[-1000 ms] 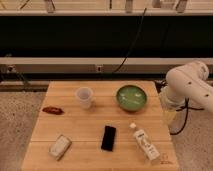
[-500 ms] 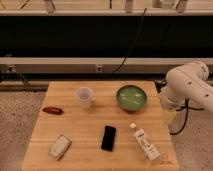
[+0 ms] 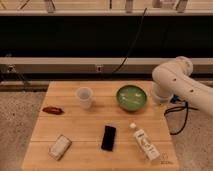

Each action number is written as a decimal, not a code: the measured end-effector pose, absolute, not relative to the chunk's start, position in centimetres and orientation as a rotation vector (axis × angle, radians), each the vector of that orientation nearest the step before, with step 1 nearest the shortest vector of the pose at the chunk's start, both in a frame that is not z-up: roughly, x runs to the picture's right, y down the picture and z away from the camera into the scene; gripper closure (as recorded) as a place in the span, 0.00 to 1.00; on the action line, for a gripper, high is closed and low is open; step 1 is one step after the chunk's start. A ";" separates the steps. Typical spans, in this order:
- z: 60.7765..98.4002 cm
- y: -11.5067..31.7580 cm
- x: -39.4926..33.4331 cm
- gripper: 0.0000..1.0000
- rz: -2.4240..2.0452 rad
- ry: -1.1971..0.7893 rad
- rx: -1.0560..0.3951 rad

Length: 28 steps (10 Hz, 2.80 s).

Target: Pick up the ceramic cup

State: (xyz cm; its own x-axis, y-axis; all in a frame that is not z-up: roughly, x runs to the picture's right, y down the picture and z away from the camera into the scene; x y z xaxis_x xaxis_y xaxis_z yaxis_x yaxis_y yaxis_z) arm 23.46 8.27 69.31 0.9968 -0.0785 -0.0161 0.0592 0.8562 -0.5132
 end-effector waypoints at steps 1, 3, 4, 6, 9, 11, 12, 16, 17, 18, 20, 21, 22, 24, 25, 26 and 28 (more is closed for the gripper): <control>69.4 7.8 22.5 0.20 -0.100 0.033 -0.531; 69.7 6.9 20.0 0.20 -0.158 0.027 -0.524; 70.0 6.4 18.3 0.20 -0.187 0.020 -0.516; 70.4 5.6 16.3 0.20 -0.227 0.016 -0.510; 71.0 4.6 13.6 0.20 -0.290 0.004 -0.495; 71.1 4.0 13.1 0.20 -0.320 0.000 -0.484; 71.3 3.7 12.2 0.20 -0.339 -0.004 -0.477; 71.9 2.7 9.2 0.20 -0.403 -0.024 -0.455; 72.0 2.5 8.6 0.20 -0.417 -0.027 -0.448; 72.2 2.3 7.6 0.20 -0.435 -0.032 -0.441; 72.6 2.1 6.6 0.20 -0.465 -0.048 -0.429; 72.8 2.0 6.1 0.20 -0.484 -0.055 -0.424; 73.0 1.8 5.3 0.20 -0.508 -0.068 -0.415; 73.3 1.5 4.7 0.20 -0.536 -0.081 -0.401; 73.4 1.4 4.2 0.20 -0.550 -0.089 -0.394; 73.6 1.2 3.6 0.20 -0.570 -0.100 -0.386; 74.0 1.2 3.1 0.20 -0.597 -0.110 -0.377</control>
State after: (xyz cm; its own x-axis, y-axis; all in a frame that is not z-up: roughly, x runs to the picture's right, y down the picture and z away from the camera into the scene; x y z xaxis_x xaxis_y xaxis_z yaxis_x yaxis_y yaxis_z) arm 3.08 1.25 73.97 0.8234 -0.5278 0.2086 0.5675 0.7611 -0.3143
